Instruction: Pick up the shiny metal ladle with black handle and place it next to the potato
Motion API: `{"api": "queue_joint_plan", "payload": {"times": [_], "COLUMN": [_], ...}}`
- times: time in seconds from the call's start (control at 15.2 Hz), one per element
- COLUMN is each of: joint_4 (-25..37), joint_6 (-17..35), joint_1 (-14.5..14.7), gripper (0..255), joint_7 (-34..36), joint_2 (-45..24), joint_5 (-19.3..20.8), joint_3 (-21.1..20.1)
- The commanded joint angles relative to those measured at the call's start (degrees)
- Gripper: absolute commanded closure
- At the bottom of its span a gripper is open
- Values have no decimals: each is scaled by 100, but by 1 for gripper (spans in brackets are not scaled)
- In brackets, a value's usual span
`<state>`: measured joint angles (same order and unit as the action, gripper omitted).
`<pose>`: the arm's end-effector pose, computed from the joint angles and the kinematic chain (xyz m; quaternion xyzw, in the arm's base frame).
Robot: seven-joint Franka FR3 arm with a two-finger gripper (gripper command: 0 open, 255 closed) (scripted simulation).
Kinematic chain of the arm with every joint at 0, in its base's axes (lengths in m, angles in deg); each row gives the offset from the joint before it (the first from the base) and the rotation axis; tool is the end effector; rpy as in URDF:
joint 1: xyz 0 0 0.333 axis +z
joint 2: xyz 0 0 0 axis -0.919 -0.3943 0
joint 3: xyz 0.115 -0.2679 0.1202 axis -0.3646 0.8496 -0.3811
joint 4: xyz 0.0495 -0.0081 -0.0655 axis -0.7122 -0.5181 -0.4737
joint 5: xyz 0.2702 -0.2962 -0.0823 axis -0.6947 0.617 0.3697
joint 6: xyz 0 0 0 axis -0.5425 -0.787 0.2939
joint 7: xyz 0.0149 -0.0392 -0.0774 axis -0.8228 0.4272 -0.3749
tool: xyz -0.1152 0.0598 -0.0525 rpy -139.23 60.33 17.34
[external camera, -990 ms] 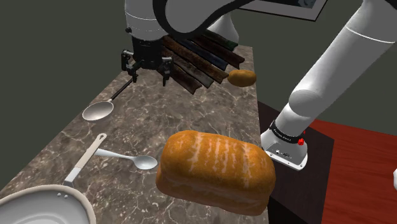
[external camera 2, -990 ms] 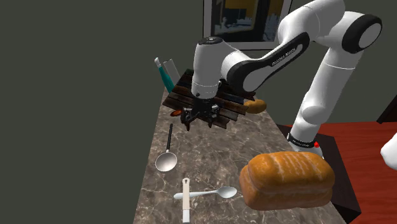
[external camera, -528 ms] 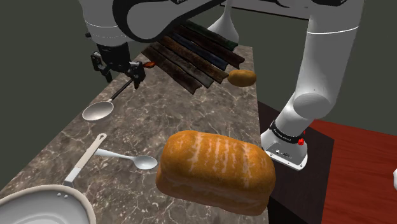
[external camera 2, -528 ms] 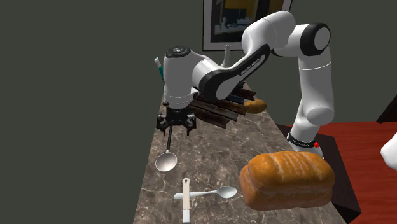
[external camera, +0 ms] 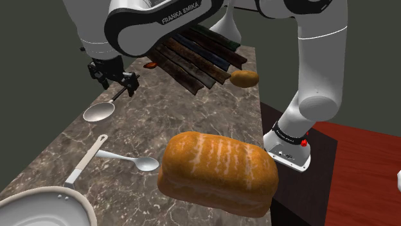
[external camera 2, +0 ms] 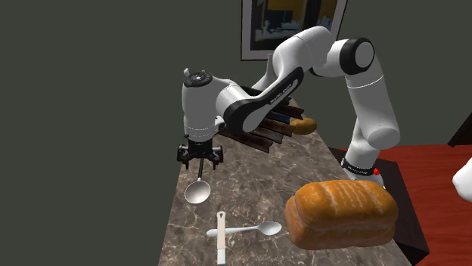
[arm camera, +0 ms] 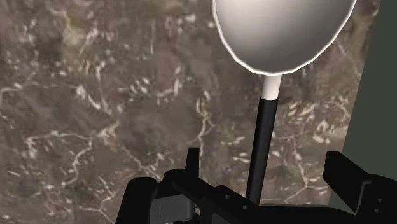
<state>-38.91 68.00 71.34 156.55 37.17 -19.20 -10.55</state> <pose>0.5598 0.4214 0.3607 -0.8443 0.5310 -0.0720 0.0105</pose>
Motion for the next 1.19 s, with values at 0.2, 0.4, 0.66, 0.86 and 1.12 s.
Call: {"api": "queue_joint_plan", "payload": {"times": [0.2, 0.4, 0.66, 0.86, 1.12], "joint_4": [-52, -52, -51, -54, -51], "joint_6": [129, 129, 128, 131, 129], "joint_1": [23, 24, 24, 21, 20], "gripper": [0, 0, 255, 255, 255], "joint_7": [49, 49, 48, 46, 44], "joint_2": [-95, -95, -95, -93, -94], "joint_5": [74, 74, 74, 73, 73], "joint_3": [48, 48, 47, 47, 48]}}
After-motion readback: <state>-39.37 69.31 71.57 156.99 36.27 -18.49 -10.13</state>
